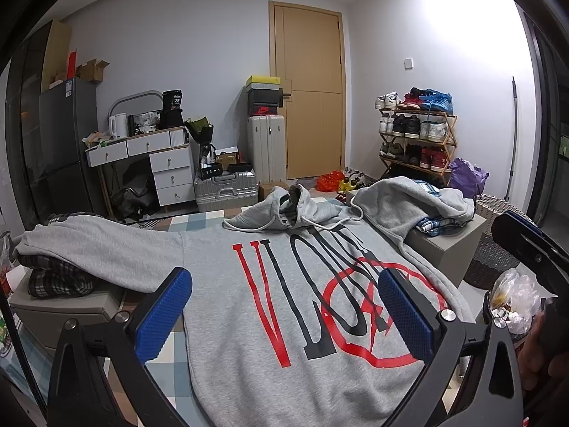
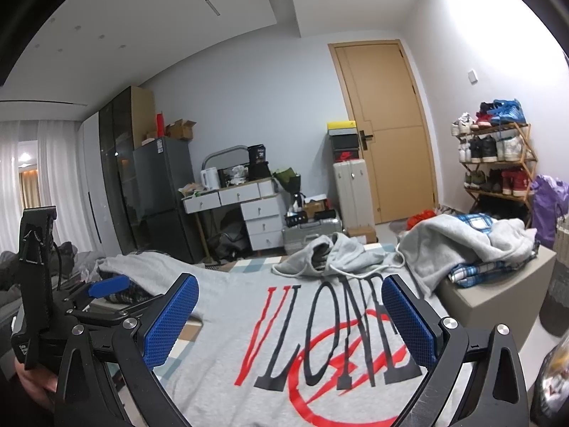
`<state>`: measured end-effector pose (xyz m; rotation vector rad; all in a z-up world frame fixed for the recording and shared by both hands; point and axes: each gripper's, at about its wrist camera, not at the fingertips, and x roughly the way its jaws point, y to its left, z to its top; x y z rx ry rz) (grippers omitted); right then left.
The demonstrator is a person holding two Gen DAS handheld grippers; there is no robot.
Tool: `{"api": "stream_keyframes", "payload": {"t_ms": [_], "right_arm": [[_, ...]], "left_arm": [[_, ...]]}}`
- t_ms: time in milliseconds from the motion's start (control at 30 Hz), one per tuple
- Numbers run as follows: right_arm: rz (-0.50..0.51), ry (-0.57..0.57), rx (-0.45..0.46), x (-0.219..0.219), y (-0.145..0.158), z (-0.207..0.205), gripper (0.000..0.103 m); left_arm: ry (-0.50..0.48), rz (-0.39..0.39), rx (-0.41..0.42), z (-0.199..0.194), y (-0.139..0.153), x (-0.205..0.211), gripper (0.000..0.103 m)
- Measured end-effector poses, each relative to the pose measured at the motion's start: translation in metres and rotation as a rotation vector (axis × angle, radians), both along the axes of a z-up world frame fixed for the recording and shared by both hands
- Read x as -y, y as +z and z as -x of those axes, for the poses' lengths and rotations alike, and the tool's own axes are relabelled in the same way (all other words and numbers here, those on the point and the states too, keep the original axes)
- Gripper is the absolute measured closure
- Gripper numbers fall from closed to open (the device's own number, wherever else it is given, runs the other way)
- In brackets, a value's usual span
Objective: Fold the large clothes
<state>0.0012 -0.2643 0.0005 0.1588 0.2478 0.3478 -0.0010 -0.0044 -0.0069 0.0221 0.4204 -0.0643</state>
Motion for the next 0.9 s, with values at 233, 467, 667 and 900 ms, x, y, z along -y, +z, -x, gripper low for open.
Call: {"api": "stream_keyframes", "payload": {"t_ms": [233,467,667,900], "right_arm": [[0.004,0.008,-0.003,-0.003,-0.001,0.000,0.000],[-0.002,0.006,-0.005,-0.002,-0.003,-0.001,0.000],[0.005,0.017,-0.029,-0.003,-0.008,-0.009,0.000],[-0.007,-0.002,-0.056,0.020,-0.018,-0.043,0.000]], "left_arm": [[0.000,0.000,-0.001,0.000,0.000,0.000,0.001],[-0.002,0.001,-0.011,0.000,-0.002,0.000,0.001],[-0.005,-0.018,-0.024,-0.008,-0.008,0.002,0.001],[-0.061,-0.001,-0.058,-0.040,-0.016,0.012,0.001]]}}
